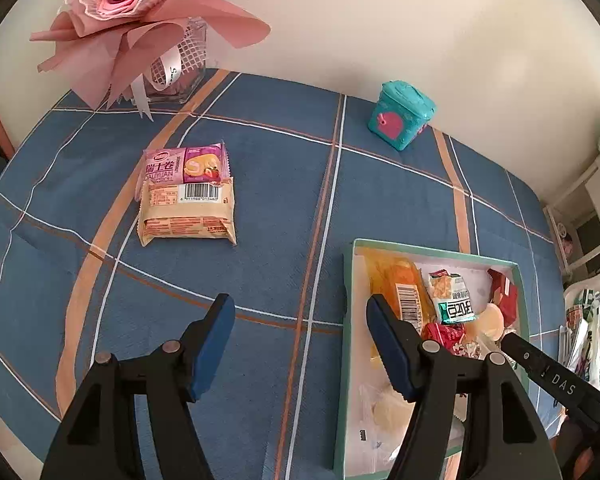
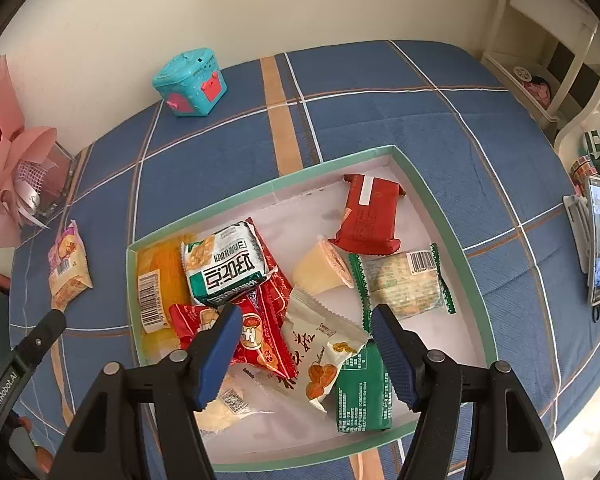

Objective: Organize snacks
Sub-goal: 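Move left tool to pink Swiss roll while right tool moves to beige bread packet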

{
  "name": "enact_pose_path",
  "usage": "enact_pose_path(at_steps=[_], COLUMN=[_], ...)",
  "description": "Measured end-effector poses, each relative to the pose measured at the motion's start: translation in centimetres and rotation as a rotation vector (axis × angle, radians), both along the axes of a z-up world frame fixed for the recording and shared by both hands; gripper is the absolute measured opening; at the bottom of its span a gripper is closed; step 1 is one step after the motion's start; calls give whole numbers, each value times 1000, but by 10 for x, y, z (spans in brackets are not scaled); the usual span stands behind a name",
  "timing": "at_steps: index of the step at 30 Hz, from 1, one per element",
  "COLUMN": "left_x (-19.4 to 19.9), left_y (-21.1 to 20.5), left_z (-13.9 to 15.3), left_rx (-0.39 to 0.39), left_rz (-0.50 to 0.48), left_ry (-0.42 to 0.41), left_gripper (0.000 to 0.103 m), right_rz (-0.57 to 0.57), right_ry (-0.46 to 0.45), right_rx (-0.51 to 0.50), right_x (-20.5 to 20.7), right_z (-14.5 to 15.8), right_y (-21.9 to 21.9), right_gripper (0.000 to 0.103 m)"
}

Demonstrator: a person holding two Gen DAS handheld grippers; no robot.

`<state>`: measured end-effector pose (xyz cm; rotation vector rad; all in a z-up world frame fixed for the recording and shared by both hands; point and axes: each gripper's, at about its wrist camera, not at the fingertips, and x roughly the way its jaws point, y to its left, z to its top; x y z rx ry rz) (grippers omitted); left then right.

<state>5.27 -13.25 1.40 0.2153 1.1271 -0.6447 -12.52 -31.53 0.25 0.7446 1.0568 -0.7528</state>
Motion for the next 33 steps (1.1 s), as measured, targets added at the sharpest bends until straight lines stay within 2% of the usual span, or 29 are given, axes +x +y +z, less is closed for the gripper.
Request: enact_pose_path(at_steps=[1,3,5,8,9,11,13,16,25,33], left_x=[-2,-3,-2,-1,-1,-2,-3,-4,4,28], left_y=[0,-1,-2,-2,-2,-2,-3,-4,3,37], left_z=[2,1,-1,-2,-2,0,1,3,1,-1], left_rx=[5,16,42,70,70,73,81,90,112,161], left_rz=[-2,1,10,16,12,7,2,-5,-11,77], left_ry=[-3,-7,-21,-50,-56,-77,-105,-136,-144,-164], left_gripper=[70,72,89,90,90,91,96,97,97,97], right_rz=[2,8,18,26,27,31,36,41,74,160], right_ry=[0,4,19,35,35,26,20,5,9,-12], right_rx=[1,-1,-25,-52,-54,-58,-79,-99,-93,-89], right_x=[1,2,4,7,7,8,8,8,24,57], right_z=[-1,-1,0,1,1,1,5,9,8,11], right_y=[0,0,1,3,3,4,5,7,24,56], right_gripper=[72,81,85,87,95,103,103,103,103,103])
